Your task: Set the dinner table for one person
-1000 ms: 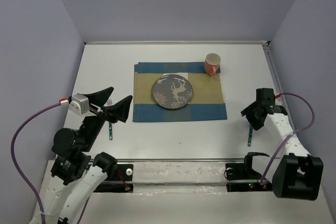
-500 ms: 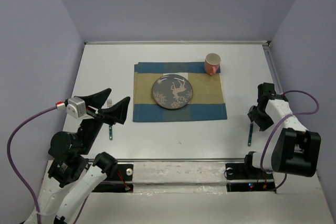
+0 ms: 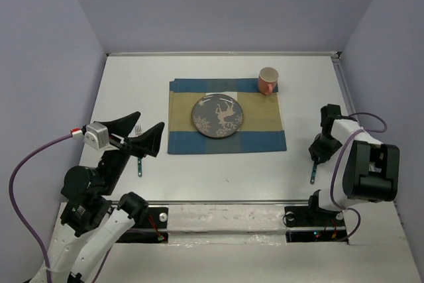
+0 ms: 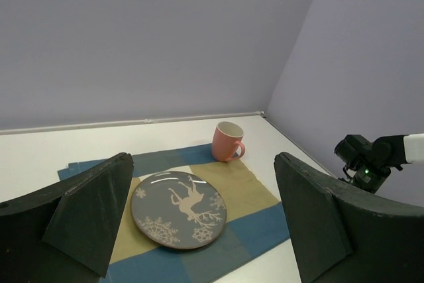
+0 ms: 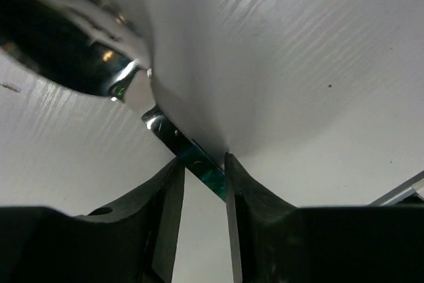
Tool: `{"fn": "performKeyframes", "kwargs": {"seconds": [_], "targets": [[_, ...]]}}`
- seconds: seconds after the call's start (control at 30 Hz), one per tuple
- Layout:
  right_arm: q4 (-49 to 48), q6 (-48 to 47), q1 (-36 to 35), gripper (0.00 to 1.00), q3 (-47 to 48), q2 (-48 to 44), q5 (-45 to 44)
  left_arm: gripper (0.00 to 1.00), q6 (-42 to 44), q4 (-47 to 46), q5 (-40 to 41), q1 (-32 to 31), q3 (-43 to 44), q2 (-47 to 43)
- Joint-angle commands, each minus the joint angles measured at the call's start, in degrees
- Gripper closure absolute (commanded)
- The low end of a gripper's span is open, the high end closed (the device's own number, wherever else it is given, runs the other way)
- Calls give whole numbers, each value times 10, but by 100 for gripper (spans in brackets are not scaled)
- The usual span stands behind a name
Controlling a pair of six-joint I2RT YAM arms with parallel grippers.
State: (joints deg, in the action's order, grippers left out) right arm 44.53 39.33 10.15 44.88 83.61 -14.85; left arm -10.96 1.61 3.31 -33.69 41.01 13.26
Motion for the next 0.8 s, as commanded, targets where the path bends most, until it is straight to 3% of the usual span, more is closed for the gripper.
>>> {"fn": "performKeyframes", "kwargs": {"seconds": [0.0, 0.17, 0.4, 0.57, 0.67, 0.77], "targets": [[-40, -12, 3, 72, -1, 11, 17, 1, 11, -20, 1, -2, 19, 5], [-43, -31, 3, 98, 6, -10, -6, 1, 9, -23, -8, -2, 18, 12], [-25, -62, -31, 100, 53, -110, -30, 1, 9, -23, -19, -2, 15, 30], [-41, -86, -201, 100, 117, -153, -36, 1, 8, -22, -23, -2, 14, 48], [-68, -94, -296, 100, 157, -131, -44, 1, 7, -20, -9, -1, 13, 61], [-124, -104, -340, 100, 185, -87, -19, 1, 6, -20, 6, -1, 10, 71]]}}
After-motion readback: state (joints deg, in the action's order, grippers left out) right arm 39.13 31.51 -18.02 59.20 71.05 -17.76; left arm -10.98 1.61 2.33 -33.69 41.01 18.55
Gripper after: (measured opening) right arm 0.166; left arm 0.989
